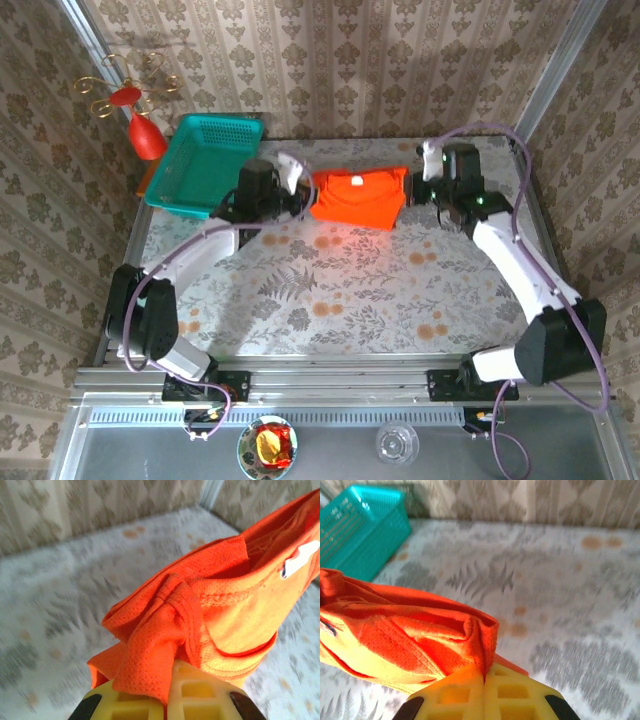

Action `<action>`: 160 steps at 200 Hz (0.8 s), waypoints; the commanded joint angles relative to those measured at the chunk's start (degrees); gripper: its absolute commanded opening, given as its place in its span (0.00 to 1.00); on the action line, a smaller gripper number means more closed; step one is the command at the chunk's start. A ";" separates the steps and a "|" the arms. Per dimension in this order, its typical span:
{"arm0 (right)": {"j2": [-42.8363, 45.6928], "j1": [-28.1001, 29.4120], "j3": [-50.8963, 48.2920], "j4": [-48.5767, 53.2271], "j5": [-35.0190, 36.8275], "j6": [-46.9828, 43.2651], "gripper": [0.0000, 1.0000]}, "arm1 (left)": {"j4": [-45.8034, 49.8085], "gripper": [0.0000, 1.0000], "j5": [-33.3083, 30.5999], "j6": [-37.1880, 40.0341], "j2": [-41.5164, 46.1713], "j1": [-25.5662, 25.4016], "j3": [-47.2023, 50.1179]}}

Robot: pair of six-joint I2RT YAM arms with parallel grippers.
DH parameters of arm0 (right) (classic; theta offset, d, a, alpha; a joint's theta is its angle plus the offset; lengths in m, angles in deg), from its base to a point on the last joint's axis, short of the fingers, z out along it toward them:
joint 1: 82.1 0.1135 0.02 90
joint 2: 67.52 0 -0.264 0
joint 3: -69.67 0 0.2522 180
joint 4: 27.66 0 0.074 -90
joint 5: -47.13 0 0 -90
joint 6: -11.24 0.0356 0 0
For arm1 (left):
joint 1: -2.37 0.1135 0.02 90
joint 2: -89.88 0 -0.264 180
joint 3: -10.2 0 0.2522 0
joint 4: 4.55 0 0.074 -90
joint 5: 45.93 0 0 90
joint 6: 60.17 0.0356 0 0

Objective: Fold the inside-out t-shirt

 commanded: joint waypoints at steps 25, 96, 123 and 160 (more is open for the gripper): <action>12.55 2.60 -15.72 2.55 -9.09 9.12 0.00 | -4.15 0.00 -0.94 -4.17 13.12 -6.26 17.79; 9.14 6.77 -19.61 4.63 -5.36 17.51 0.00 | 3.75 0.00 -6.13 -7.44 10.16 -5.80 18.67; 1.95 6.81 -16.01 5.23 -5.22 17.79 0.00 | 6.07 0.00 -3.91 -7.04 3.99 -2.57 13.76; -2.20 6.84 -12.96 5.95 -7.61 17.81 0.00 | 6.95 0.00 -1.47 -5.94 1.36 -1.25 11.00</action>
